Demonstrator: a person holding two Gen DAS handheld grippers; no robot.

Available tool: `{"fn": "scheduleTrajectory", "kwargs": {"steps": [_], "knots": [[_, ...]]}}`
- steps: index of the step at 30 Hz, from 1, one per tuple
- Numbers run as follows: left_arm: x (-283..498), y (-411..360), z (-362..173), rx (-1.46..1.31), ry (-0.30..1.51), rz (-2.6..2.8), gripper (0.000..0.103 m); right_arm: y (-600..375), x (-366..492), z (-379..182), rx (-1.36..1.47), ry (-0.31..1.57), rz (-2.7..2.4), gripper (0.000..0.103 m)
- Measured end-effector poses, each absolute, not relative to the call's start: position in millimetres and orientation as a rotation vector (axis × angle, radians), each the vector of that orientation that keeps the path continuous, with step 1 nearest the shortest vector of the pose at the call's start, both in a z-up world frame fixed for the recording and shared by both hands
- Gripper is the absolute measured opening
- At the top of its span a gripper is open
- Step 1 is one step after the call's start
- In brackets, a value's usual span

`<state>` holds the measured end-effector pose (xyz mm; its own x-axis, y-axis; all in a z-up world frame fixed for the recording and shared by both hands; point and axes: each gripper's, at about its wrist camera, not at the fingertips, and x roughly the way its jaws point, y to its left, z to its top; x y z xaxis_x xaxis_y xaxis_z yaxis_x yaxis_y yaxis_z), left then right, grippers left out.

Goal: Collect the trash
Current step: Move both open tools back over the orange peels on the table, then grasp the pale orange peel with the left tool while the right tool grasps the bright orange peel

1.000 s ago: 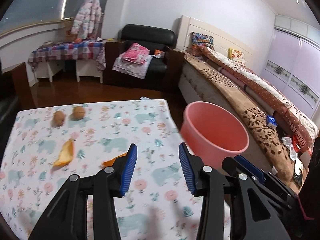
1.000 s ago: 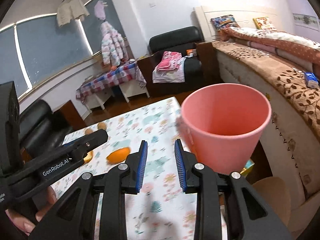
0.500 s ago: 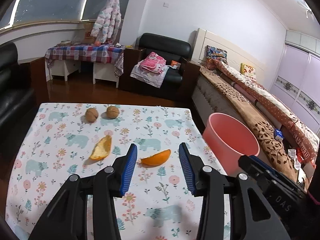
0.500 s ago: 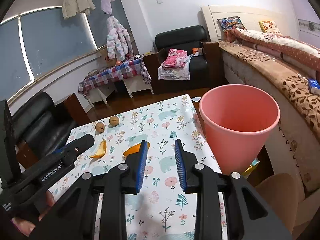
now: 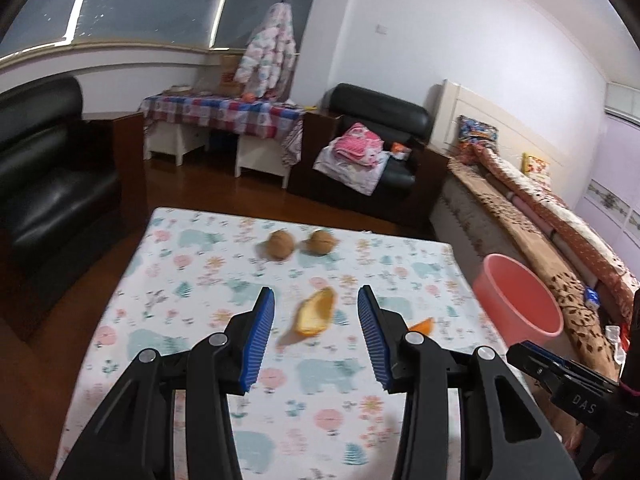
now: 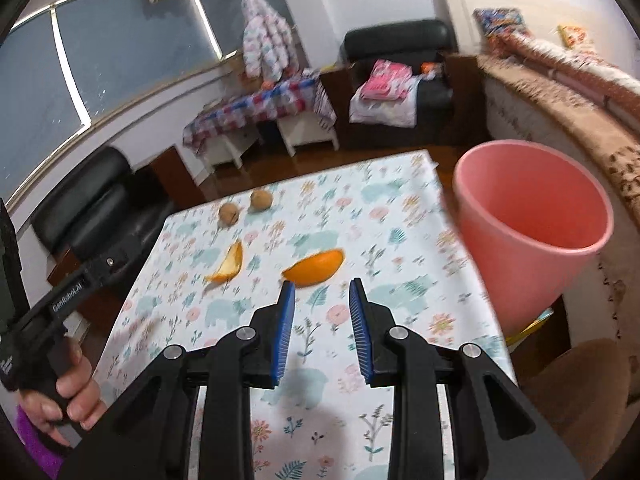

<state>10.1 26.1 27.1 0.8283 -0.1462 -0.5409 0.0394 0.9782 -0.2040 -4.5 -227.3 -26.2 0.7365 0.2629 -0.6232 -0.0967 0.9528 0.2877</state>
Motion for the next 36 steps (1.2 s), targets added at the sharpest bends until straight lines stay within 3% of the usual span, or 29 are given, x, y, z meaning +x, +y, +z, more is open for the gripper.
{"fn": "scheduleTrajectory", "kwargs": {"steps": [9, 14, 25, 36], "knots": [[41, 52, -5, -0.224, 0.707, -0.056, 0.043, -202, 41, -59, 0.243, 0.877, 0.297, 0.029], [58, 42, -22, -0.243, 0.779, -0.077, 0.043, -201, 64, -75, 0.335, 0.919, 0.28, 0.043], [96, 24, -46, -0.242, 0.841, -0.075, 0.043, -198, 106, -96, 0.422, 0.96, 0.189, 0.044], [104, 26, -58, -0.276, 0.875, -0.109, 0.042, -188, 130, -97, 0.298, 0.919, 0.202, 0.044]]}}
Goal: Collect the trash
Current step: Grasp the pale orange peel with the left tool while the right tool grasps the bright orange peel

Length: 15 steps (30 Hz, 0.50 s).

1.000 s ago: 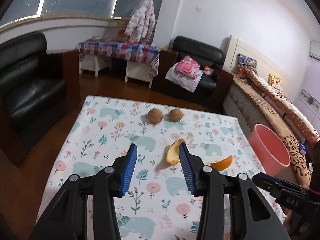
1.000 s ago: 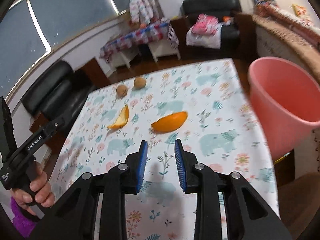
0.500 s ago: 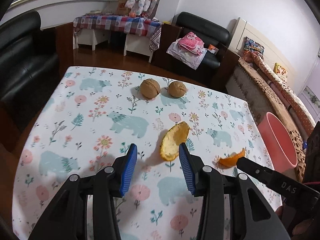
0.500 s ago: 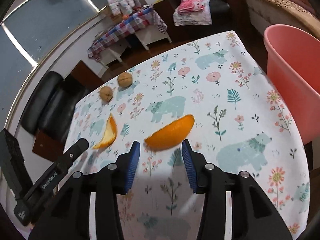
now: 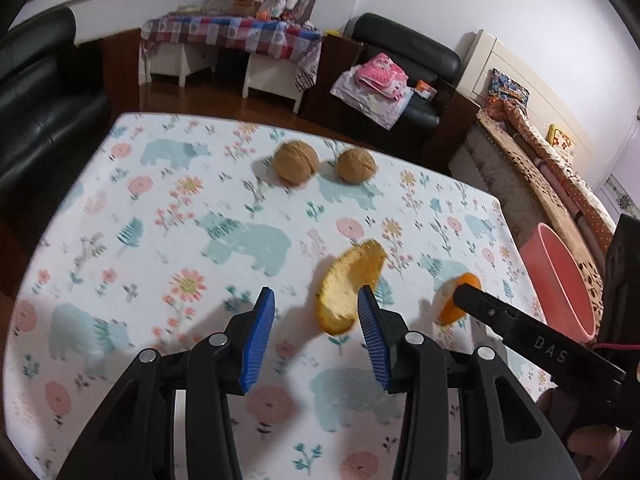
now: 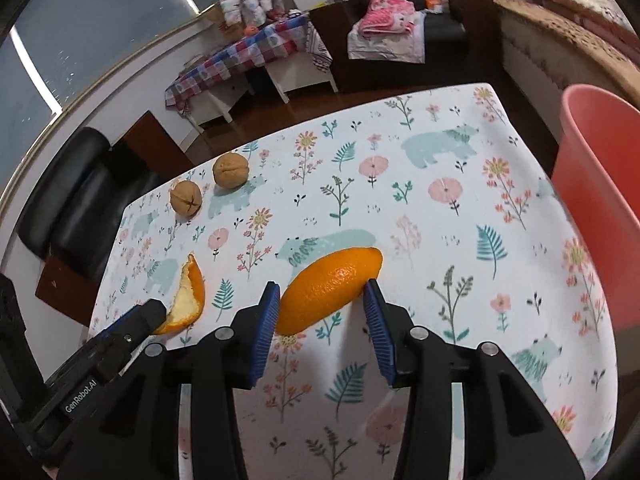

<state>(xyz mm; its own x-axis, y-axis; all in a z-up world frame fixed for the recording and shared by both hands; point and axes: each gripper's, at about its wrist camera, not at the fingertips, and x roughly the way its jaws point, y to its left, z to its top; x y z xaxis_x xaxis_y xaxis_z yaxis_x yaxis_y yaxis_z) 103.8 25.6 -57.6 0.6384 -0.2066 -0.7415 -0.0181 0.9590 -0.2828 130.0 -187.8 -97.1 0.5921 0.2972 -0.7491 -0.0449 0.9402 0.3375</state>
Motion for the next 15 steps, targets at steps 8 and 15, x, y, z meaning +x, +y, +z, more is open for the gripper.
{"fn": "scheduleTrajectory", "kwargs": {"steps": [8, 15], "knots": [[106, 11, -65, -0.241, 0.886, -0.113, 0.021, -209, 129, -99, 0.301, 0.914, 0.266, 0.025], [103, 7, -60, -0.249, 0.879, -0.135, 0.004, -241, 110, -93, 0.325, 0.911, 0.276, 0.018]]}}
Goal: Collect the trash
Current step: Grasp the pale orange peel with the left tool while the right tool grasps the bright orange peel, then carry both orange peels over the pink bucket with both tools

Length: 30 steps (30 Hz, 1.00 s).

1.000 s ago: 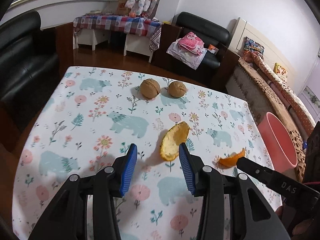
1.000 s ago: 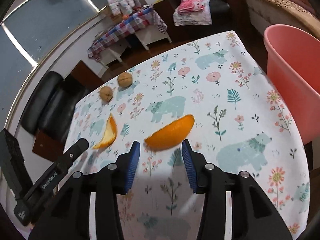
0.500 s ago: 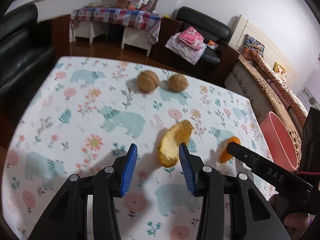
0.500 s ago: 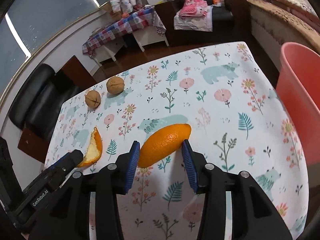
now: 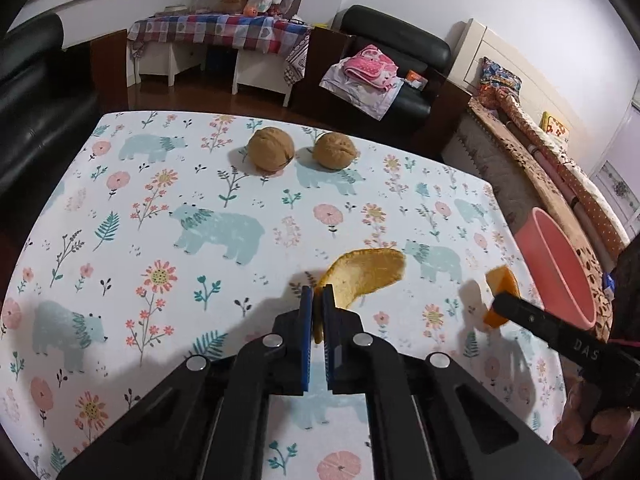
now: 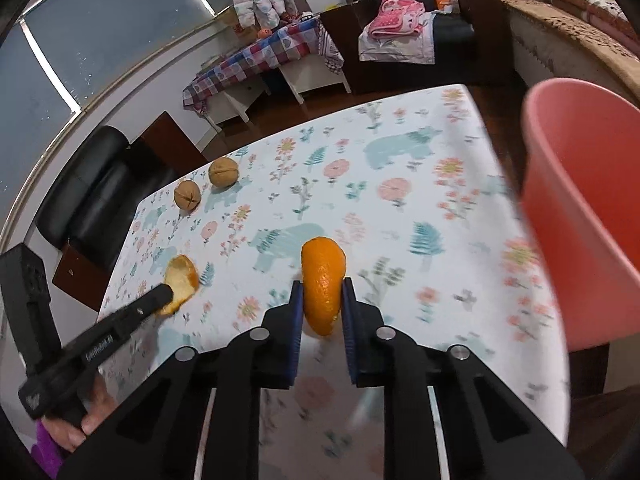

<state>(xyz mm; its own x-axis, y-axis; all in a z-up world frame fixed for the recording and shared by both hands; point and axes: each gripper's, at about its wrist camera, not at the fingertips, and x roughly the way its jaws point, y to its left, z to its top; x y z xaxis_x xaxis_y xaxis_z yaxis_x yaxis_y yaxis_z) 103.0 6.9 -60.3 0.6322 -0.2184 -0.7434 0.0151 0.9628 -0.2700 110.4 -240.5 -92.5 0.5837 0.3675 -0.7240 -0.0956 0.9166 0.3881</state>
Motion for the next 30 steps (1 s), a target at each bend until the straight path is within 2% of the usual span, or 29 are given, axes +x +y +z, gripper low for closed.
{"fn": "scheduleTrajectory", "kwargs": {"steps": [13, 30], "knots": [[99, -22, -43, -0.244, 0.868, -0.187, 0.004, -256, 71, -86, 0.292, 0.884, 0.283, 0.018], [96, -64, -20, -0.198, 0.841, -0.191, 0.004, -264, 41, -56, 0.217, 0.754, 0.291, 0.018]]}}
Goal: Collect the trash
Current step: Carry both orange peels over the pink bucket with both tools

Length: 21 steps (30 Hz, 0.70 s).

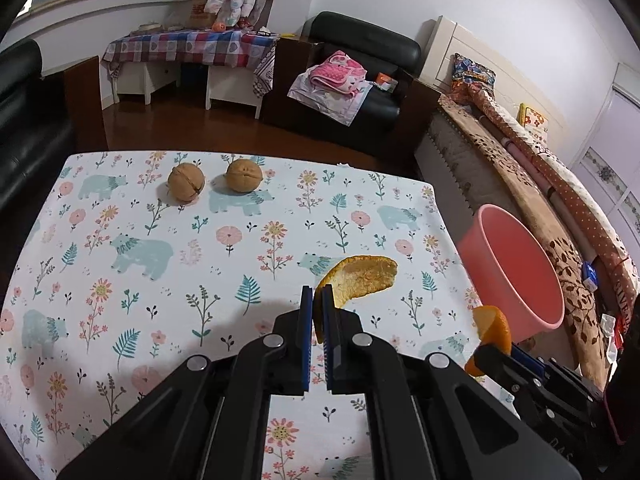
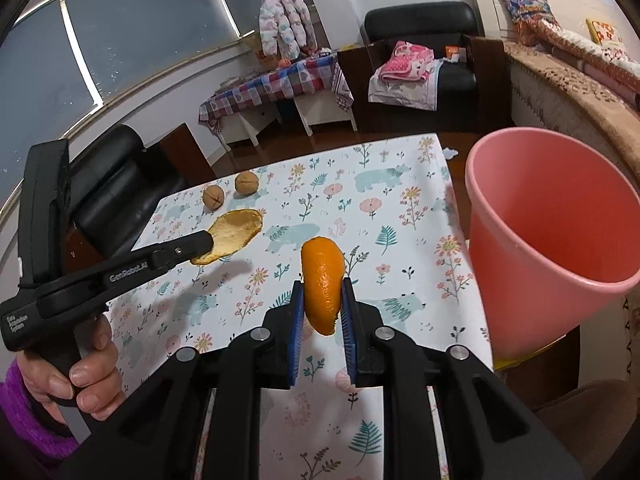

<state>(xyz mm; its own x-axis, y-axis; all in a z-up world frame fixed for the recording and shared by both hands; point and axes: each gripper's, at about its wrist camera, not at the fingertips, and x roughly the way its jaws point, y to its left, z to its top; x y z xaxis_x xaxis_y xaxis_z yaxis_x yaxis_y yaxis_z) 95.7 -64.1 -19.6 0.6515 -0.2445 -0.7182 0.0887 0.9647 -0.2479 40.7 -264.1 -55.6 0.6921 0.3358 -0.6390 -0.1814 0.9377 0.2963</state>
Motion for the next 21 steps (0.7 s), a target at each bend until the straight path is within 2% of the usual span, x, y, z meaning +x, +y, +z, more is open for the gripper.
{"fn": "scheduleTrajectory", "kwargs": {"steps": [21], "knots": [[99, -109, 13, -0.149, 0.771, -0.251, 0.004, -311, 30, -30, 0.288, 0.628, 0.215, 0.018]]}}
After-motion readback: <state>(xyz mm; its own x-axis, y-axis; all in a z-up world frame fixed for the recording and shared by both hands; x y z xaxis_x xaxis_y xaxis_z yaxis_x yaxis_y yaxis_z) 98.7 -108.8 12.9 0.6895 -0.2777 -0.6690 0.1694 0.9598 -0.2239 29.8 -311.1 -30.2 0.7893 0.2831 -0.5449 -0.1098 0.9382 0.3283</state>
